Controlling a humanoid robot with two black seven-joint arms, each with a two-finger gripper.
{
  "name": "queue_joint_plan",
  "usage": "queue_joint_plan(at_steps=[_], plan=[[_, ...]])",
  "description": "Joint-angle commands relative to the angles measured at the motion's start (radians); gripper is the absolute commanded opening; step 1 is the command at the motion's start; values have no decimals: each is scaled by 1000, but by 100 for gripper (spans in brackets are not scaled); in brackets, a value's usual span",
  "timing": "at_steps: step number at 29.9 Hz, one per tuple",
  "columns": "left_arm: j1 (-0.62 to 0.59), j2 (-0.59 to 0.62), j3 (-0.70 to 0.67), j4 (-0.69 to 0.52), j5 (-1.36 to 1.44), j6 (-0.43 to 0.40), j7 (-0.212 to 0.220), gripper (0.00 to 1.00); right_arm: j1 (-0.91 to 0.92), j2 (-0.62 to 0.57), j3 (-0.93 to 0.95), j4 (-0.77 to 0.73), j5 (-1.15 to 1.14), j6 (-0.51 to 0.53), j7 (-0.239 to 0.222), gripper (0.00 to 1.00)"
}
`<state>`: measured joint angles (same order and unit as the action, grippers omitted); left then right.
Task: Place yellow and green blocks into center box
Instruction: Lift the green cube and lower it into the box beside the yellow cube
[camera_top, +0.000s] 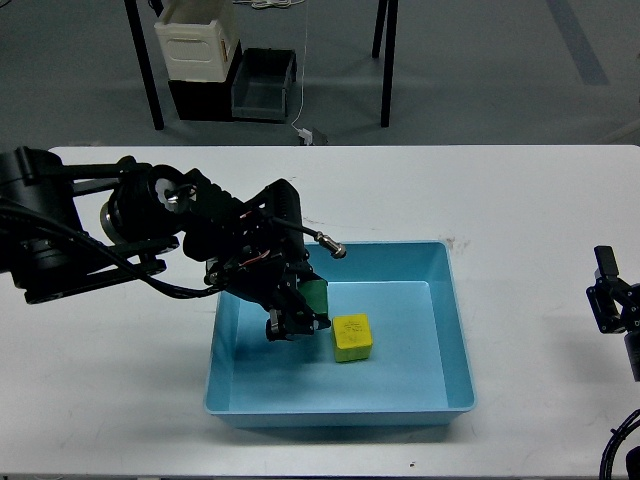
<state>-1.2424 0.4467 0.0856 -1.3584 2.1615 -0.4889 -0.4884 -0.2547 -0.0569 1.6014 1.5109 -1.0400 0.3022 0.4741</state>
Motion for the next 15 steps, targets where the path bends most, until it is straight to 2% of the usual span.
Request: queue_joint_plan(at_steps=[1, 2, 5, 6, 9, 11, 15], plan=[[17, -22, 17, 21, 20, 0, 0, 33, 0, 0, -1, -14, 0, 2, 0, 100], [20, -22, 19, 22, 20, 0, 0, 42, 0, 2, -2, -12, 0, 2, 0, 100], [50, -22, 14, 36, 20, 0, 0, 91, 0, 2, -5, -11, 2, 2, 0, 100], [63, -22, 10, 41, 20, 0, 0, 95, 0, 0, -9, -11, 2, 3, 0, 100], [72, -23, 5, 64, 20, 0, 0, 95, 0, -1, -15, -9, 2, 3, 1, 100], [74, -31, 2, 76, 20, 0, 0, 99, 0, 0, -17, -9, 3, 3, 1, 100], [72, -33, -24, 78, -35, 0, 0, 100, 3, 0, -37, -9, 5, 3, 1, 100]])
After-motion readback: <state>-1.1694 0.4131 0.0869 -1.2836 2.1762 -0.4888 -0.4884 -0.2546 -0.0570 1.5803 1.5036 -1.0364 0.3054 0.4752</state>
